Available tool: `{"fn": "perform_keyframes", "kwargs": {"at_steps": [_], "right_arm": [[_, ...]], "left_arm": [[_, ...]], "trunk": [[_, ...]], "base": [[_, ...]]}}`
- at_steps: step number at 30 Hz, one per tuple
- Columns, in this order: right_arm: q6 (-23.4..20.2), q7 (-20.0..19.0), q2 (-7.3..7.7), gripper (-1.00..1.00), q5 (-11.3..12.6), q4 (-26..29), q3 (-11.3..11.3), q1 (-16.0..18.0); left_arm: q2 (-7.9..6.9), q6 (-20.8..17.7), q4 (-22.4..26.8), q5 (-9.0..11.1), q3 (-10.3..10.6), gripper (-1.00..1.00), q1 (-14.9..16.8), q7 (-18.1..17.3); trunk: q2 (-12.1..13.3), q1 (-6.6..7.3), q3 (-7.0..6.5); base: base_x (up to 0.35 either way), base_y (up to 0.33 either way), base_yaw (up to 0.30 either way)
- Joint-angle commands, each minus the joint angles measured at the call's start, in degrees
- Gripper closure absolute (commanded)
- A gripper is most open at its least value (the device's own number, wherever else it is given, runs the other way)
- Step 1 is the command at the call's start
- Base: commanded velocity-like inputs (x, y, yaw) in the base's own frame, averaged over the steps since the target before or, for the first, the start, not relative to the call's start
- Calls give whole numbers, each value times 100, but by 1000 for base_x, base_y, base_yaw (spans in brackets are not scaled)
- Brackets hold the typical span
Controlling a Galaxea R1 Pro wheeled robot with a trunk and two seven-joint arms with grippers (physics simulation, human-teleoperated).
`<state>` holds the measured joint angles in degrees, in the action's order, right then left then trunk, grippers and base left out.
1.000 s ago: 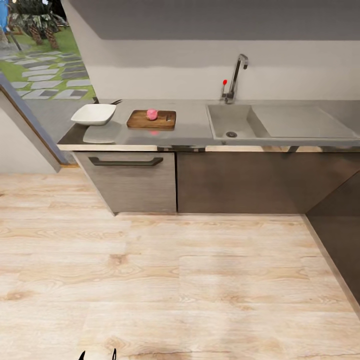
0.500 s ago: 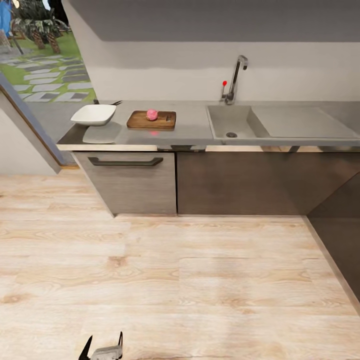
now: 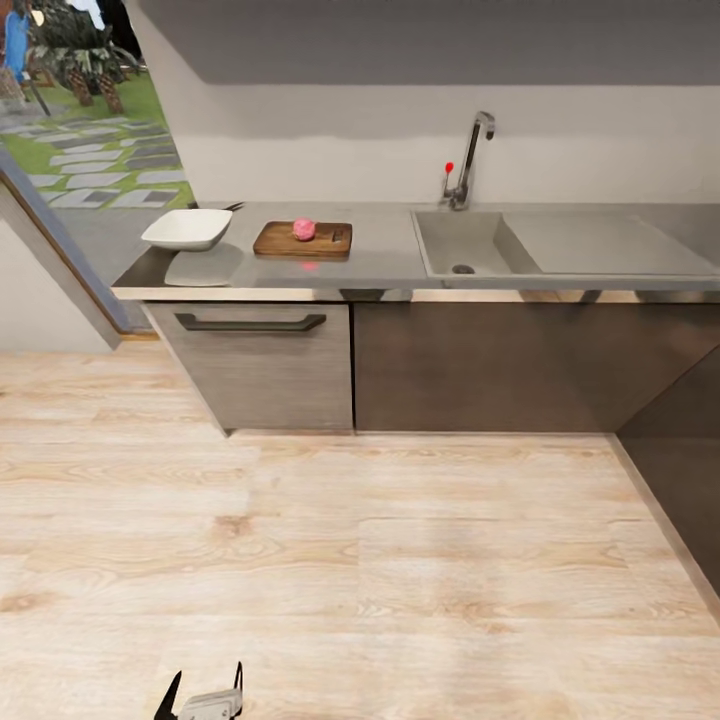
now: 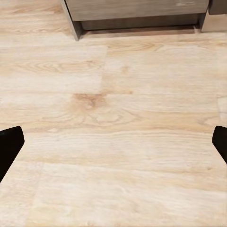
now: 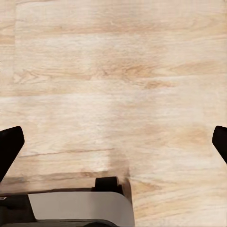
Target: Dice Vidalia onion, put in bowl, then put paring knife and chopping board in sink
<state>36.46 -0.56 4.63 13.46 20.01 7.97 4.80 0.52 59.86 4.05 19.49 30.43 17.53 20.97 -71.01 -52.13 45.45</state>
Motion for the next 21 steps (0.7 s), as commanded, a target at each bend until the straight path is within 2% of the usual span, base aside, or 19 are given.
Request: {"fn": "perform_keyframes", "kwargs": {"at_steps": [1, 6, 13, 21], "right_arm": [[24, -6, 5, -100, 61, -2, 41, 3], [251, -1, 3, -100, 61, -3, 42, 1], [441, 3, 3, -100, 61, -11, 49, 2], [696, 3, 3, -100, 61, -49, 55, 2]], "left_arm": [[1, 14, -14, 29, 51, -100, 3, 30], [1, 14, -106, 29, 51, -100, 4, 30], [4, 14, -154, 29, 51, -100, 5, 25], [57, 14, -431, 22, 47, -100, -1, 12]], "trunk": [[-44, -23, 14], [-244, -132, 61], [-244, -132, -3], [-244, -132, -76]], "base": [[0, 0, 0], [0, 0, 0], [0, 0, 0], [0, 0, 0]]}}
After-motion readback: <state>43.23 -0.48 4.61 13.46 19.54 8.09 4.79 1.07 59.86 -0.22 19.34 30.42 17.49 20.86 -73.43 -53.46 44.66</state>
